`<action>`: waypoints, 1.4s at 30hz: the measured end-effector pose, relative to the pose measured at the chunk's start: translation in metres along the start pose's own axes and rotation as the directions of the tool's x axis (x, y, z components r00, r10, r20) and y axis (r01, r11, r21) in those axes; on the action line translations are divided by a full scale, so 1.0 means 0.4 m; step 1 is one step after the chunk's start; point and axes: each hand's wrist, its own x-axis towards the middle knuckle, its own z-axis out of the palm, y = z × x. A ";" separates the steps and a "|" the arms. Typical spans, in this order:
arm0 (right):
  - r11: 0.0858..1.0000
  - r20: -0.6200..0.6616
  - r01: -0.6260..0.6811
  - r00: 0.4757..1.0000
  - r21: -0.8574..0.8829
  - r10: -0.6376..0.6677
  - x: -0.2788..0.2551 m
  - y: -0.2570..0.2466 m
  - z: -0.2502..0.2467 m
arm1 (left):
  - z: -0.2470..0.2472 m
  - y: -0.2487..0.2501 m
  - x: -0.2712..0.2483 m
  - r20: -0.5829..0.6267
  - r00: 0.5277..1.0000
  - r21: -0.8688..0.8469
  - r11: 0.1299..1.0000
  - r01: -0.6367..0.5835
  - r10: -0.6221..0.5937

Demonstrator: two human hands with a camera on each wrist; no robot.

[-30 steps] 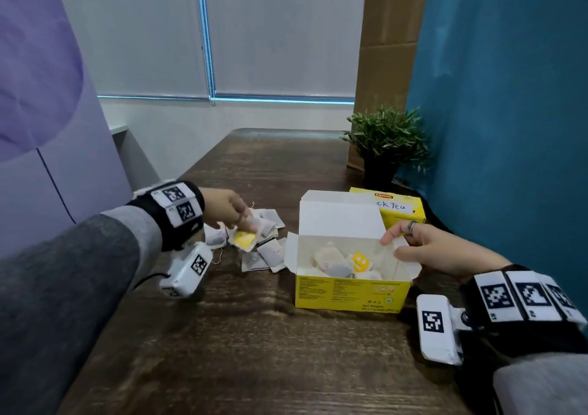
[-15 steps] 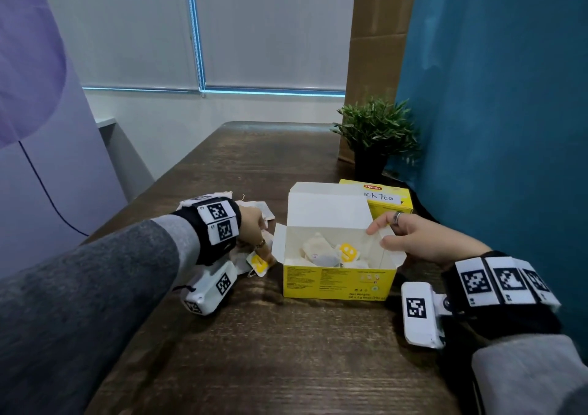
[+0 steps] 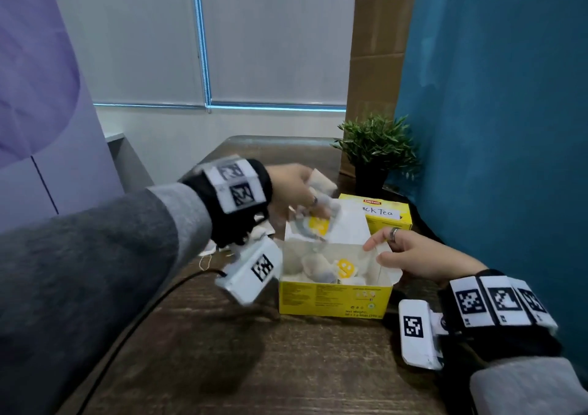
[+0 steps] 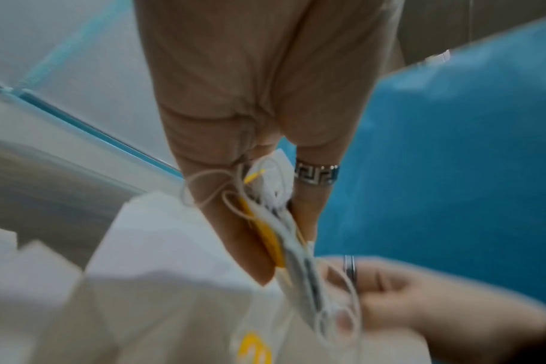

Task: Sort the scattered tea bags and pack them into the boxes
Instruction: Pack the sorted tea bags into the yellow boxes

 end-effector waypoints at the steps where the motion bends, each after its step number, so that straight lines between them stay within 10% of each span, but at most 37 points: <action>1: 1.000 -0.004 0.004 1.000 0.002 -0.004 -0.003 -0.004 0.000 | 0.039 -0.001 0.016 0.045 0.999 0.053 0.998 0.019 -0.022; 17: 0.996 -0.053 0.023 0.998 -0.084 -0.027 -0.016 -0.023 0.003 | 0.112 -0.060 0.067 0.127 0.975 0.120 0.978 0.169 -0.184; 23: 0.996 -0.052 0.013 0.998 -0.091 -0.018 -0.013 -0.021 0.002 | 0.052 -0.053 0.043 -0.030 0.999 0.635 0.771 0.045 -0.033; 33: 0.996 -0.025 0.030 0.999 -0.090 -0.033 -0.005 -0.009 0.001 | -0.194 -0.254 -0.005 -0.405 0.887 0.341 0.864 0.370 -0.219; 42: 1.000 -0.017 0.016 1.000 0.002 -0.016 0.002 0.003 0.002 | -0.235 -0.429 0.056 -0.338 0.882 0.337 0.832 0.440 -0.329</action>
